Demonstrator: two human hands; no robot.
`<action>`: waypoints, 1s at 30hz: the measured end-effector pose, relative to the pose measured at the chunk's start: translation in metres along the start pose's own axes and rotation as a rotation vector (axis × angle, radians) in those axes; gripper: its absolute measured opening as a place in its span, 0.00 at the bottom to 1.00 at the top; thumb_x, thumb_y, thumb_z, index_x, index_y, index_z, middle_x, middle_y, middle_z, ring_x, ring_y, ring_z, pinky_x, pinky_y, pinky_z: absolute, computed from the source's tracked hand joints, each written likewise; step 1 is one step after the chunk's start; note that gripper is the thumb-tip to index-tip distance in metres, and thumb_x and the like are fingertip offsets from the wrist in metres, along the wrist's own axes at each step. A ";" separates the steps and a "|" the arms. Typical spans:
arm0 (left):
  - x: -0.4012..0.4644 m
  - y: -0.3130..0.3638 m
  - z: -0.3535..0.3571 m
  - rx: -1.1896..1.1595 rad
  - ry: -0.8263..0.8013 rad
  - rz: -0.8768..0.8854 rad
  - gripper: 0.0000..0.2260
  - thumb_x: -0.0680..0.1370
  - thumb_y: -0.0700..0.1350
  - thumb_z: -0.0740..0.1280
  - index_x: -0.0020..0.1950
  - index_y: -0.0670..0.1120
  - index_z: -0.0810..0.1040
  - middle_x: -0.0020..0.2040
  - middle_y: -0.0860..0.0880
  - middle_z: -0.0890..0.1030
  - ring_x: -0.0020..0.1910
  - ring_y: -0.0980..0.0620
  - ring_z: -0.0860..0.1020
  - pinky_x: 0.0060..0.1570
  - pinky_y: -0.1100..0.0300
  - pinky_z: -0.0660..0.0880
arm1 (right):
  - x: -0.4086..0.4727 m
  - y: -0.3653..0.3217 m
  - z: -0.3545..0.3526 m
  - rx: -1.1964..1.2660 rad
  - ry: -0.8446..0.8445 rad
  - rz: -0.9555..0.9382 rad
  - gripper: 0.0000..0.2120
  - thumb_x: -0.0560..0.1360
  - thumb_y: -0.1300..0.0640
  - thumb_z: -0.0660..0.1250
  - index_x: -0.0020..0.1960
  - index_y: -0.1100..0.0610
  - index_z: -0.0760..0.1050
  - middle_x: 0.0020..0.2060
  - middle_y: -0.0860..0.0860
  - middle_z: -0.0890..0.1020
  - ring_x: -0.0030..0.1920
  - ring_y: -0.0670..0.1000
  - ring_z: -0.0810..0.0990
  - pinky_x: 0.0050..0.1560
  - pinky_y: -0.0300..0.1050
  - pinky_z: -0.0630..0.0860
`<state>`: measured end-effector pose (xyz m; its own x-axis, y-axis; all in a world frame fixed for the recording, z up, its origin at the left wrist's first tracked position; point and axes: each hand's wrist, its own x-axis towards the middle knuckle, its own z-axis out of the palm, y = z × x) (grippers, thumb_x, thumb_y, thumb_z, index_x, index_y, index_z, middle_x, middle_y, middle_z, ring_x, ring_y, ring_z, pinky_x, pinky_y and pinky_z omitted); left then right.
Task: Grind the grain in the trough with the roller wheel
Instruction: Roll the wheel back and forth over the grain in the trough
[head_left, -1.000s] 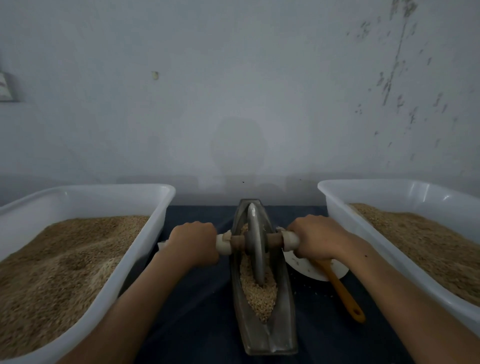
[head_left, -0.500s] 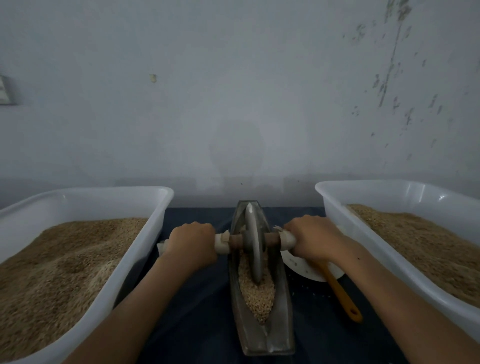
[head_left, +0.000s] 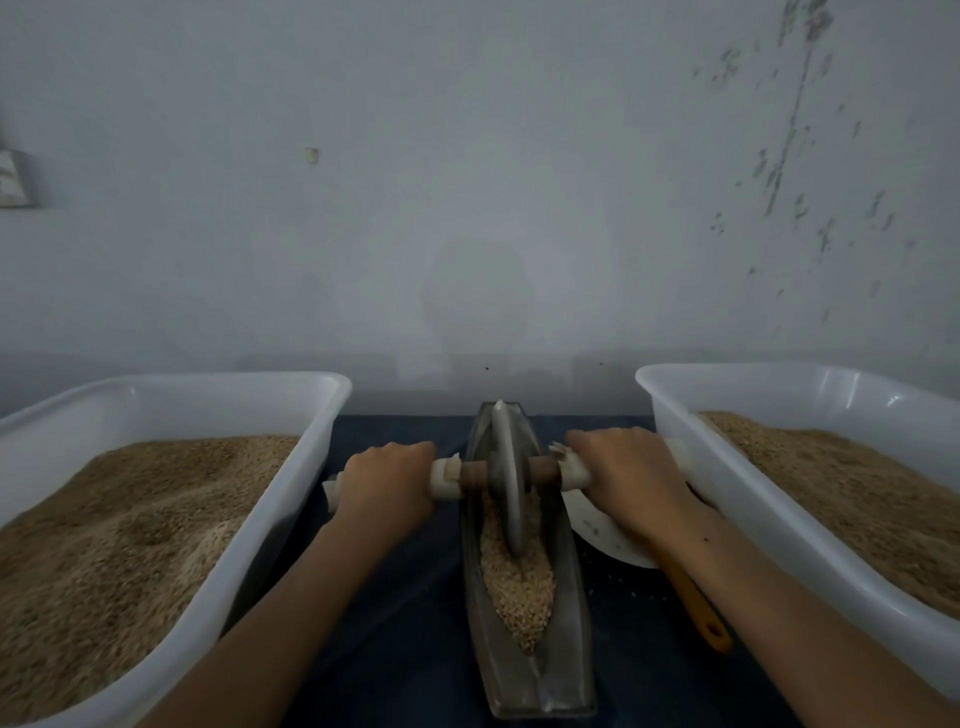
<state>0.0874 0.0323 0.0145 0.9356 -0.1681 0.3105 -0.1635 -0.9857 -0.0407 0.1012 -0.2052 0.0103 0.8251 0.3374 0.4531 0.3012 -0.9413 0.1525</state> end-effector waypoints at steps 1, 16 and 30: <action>0.000 -0.001 0.000 -0.006 -0.018 0.000 0.06 0.76 0.50 0.64 0.49 0.51 0.70 0.48 0.51 0.79 0.47 0.50 0.78 0.45 0.58 0.71 | 0.000 0.000 -0.001 -0.004 -0.009 -0.006 0.08 0.75 0.54 0.62 0.40 0.47 0.63 0.39 0.47 0.79 0.41 0.51 0.78 0.38 0.44 0.65; 0.003 -0.001 -0.010 0.067 -0.220 0.036 0.09 0.74 0.50 0.66 0.51 0.48 0.75 0.44 0.51 0.77 0.44 0.51 0.77 0.46 0.58 0.74 | -0.001 0.001 -0.024 0.108 -0.408 0.007 0.07 0.72 0.56 0.67 0.43 0.45 0.71 0.38 0.46 0.76 0.38 0.48 0.75 0.32 0.39 0.64; 0.002 -0.001 -0.005 0.062 -0.163 0.003 0.09 0.74 0.50 0.66 0.52 0.49 0.74 0.47 0.51 0.79 0.45 0.52 0.77 0.44 0.59 0.72 | 0.001 0.001 -0.022 0.080 -0.341 0.009 0.07 0.72 0.56 0.65 0.41 0.46 0.69 0.37 0.46 0.75 0.39 0.49 0.75 0.38 0.42 0.67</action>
<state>0.0879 0.0330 0.0203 0.9744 -0.1655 0.1519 -0.1512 -0.9833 -0.1014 0.0922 -0.2059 0.0301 0.9359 0.3264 0.1322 0.3190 -0.9448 0.0744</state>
